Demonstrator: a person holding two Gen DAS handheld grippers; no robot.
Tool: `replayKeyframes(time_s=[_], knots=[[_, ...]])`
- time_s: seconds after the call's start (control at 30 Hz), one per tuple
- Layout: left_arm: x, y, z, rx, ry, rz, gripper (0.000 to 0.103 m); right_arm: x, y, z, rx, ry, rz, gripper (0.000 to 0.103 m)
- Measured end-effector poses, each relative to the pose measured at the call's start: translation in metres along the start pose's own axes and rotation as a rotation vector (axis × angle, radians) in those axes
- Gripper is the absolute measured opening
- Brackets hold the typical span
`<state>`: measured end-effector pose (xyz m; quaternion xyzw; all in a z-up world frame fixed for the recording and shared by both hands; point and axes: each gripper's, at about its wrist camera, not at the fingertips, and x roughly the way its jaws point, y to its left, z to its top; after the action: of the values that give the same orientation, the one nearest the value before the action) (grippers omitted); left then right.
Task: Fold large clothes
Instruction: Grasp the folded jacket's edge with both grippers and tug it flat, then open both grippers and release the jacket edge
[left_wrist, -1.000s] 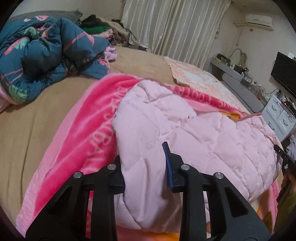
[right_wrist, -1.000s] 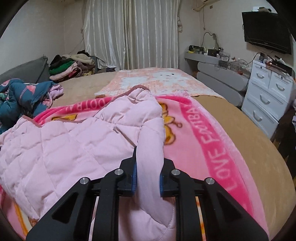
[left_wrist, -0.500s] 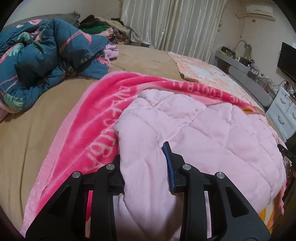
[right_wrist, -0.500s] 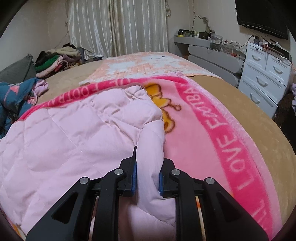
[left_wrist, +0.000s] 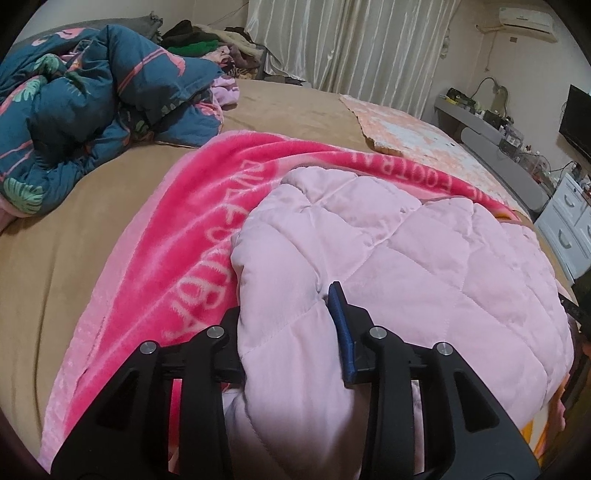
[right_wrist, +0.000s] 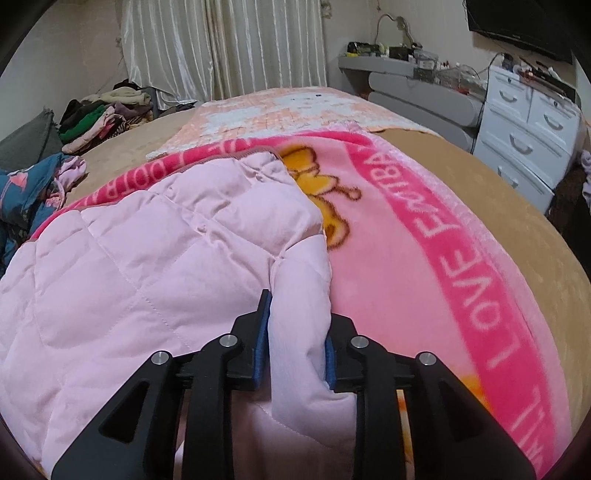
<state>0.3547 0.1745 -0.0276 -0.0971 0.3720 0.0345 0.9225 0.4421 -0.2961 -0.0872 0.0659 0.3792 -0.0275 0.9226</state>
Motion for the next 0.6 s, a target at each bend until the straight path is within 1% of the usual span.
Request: replayKeyframes(time_s=[0.07, 0.1, 0.13, 0.17, 0.2, 0.23, 0.27, 0.33, 0.37, 0.4, 0.43, 0.5, 0.6], knots=[[0.000, -0.001, -0.001, 0.006, 0.004, 0.010, 0.032, -0.003, -0.002, -0.002, 0.016, 0.010, -0.005, 0.035], [-0.001, -0.001, -0.003, 0.007, 0.001, 0.021, 0.036, -0.005, -0.004, -0.002, 0.029, 0.014, -0.003, 0.038], [0.000, 0.000, -0.003, 0.006, 0.002, 0.027, 0.038, -0.009, -0.006, -0.003, 0.043, 0.018, -0.002, 0.048], [-0.001, 0.001, -0.003, 0.001, 0.002, 0.036, 0.043, -0.012, -0.009, -0.004, 0.057, 0.023, -0.002, 0.064], [-0.002, 0.002, -0.003, -0.004, 0.001, 0.040, 0.052, -0.018, -0.013, -0.006, 0.085, 0.025, 0.000, 0.070], [-0.005, 0.003, -0.003, -0.009, 0.001, 0.044, 0.056, -0.023, -0.016, -0.007, 0.104, 0.022, 0.014, 0.077], [-0.007, 0.004, -0.002, -0.014, 0.001, 0.043, 0.064, -0.029, -0.018, -0.009, 0.119, 0.018, 0.030, 0.083], [-0.014, 0.003, -0.002, -0.017, -0.007, 0.045, 0.068, -0.041, -0.021, -0.013, 0.123, 0.001, 0.044, 0.092], [-0.018, 0.002, -0.001, -0.018, -0.011, 0.048, 0.074, -0.048, -0.021, -0.014, 0.123, -0.009, 0.049, 0.095], [-0.021, 0.002, -0.001, -0.019, -0.013, 0.050, 0.079, -0.054, -0.022, -0.016, 0.125, -0.017, 0.056, 0.097], [-0.025, 0.002, -0.001, -0.023, -0.017, 0.045, 0.081, -0.060, -0.023, -0.017, 0.130, -0.025, 0.070, 0.098], [-0.033, 0.000, 0.000, -0.027, -0.026, 0.041, 0.094, -0.071, -0.024, -0.019, 0.139, -0.037, 0.088, 0.099], [-0.046, -0.003, -0.001, -0.024, -0.037, 0.042, 0.094, -0.087, -0.025, -0.020, 0.142, -0.057, 0.116, 0.099]])
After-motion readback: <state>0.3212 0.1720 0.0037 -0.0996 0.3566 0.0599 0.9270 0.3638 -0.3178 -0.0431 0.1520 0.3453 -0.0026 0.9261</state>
